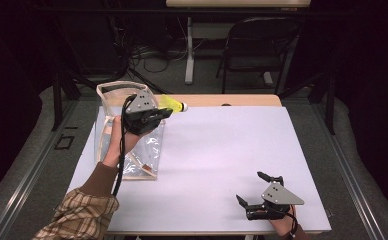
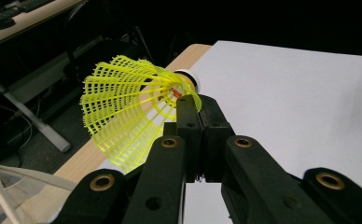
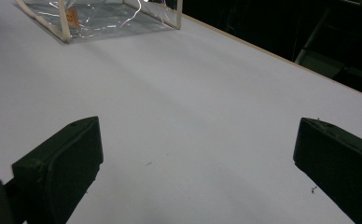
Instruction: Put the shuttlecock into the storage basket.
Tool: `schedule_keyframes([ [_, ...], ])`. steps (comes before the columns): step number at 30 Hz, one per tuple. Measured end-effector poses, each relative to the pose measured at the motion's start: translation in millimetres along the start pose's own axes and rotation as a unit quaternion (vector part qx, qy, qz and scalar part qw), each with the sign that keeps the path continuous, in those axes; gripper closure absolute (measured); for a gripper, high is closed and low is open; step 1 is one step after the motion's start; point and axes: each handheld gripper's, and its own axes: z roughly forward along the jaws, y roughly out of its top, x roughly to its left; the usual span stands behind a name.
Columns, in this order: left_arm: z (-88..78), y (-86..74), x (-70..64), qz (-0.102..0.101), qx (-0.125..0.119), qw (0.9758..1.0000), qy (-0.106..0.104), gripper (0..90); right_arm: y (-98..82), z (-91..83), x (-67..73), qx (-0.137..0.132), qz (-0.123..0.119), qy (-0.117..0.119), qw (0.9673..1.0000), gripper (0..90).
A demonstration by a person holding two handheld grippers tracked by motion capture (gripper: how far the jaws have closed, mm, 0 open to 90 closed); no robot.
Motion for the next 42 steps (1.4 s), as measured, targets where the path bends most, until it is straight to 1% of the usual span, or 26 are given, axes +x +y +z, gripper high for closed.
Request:
schedule_keyframes([
  [9,-2.1,3.9,3.9,0.0,0.0,1.0,0.006,88.9,-0.1,0.1,-0.1,0.001,-0.001,0.0,1.0,0.8],
  [18,-5.0,5.2,11.3,-0.007,-0.002,0.9999,0.015,88.9,0.0,0.1,0.1,0.001,0.0,0.001,1.0,0.8],
  [23,-6.8,6.8,14.0,-0.007,-0.002,0.9998,0.018,88.9,-0.1,0.2,0.0,0.001,0.0,0.001,1.0,0.8],
  [34,-13.7,9.0,23.4,-0.014,-0.01,0.9992,0.036,88.9,0.0,0.2,0.1,0.001,0.0,0.001,1.0,0.9],
  [42,-15.8,6.9,29.2,-0.02,-0.01,0.9988,0.044,88.9,-0.1,0.2,0.0,0.002,0.0,0.001,1.0,0.9],
])
